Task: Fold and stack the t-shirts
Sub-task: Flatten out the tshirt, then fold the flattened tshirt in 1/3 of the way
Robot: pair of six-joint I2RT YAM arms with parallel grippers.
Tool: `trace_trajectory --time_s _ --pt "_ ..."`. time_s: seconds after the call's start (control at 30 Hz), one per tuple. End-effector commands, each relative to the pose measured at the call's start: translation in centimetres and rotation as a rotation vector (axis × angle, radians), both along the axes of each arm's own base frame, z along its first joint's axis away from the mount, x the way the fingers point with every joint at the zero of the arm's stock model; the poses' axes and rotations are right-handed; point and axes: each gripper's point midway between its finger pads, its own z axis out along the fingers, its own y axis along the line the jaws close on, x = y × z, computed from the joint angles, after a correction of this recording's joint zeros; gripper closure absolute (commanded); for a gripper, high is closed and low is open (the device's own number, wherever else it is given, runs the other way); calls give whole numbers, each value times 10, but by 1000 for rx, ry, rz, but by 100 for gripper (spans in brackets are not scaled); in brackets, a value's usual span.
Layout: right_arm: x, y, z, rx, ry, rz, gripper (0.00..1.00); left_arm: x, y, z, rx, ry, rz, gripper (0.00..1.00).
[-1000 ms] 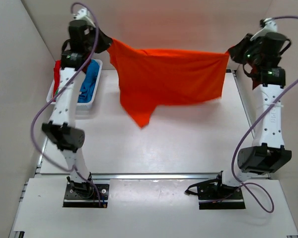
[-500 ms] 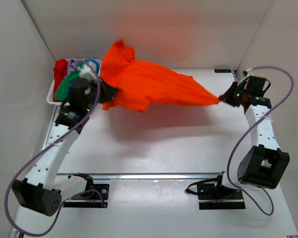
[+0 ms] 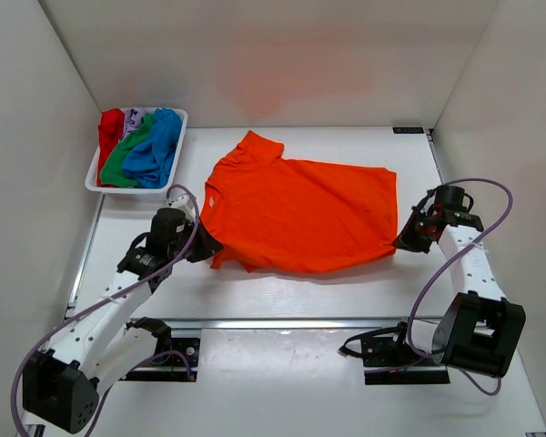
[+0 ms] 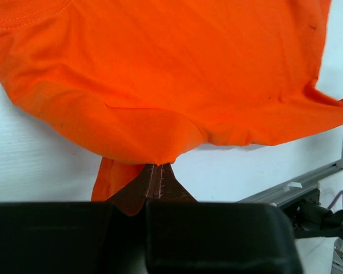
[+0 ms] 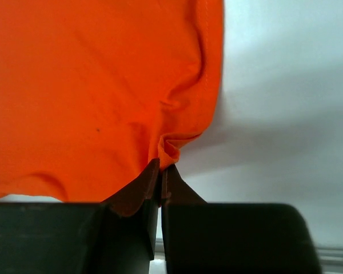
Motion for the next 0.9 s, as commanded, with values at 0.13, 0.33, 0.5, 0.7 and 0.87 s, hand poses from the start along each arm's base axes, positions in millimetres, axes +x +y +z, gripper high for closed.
trace_trajectory --time_s 0.13,0.33,0.5,0.7,0.87 --pt "-39 0 -22 -48 154 31 100 -13 10 0 -24 -2 10 100" --pt "-55 5 -32 -61 235 82 100 6 10 13 -3 -36 19 100" --pt "-53 4 -30 -55 226 72 100 44 17 25 29 -62 42 100" --pt "-34 -2 -32 -56 206 47 100 89 15 24 72 -69 50 100" --pt "-17 -11 -37 -66 193 36 100 120 15 15 89 -47 59 100"
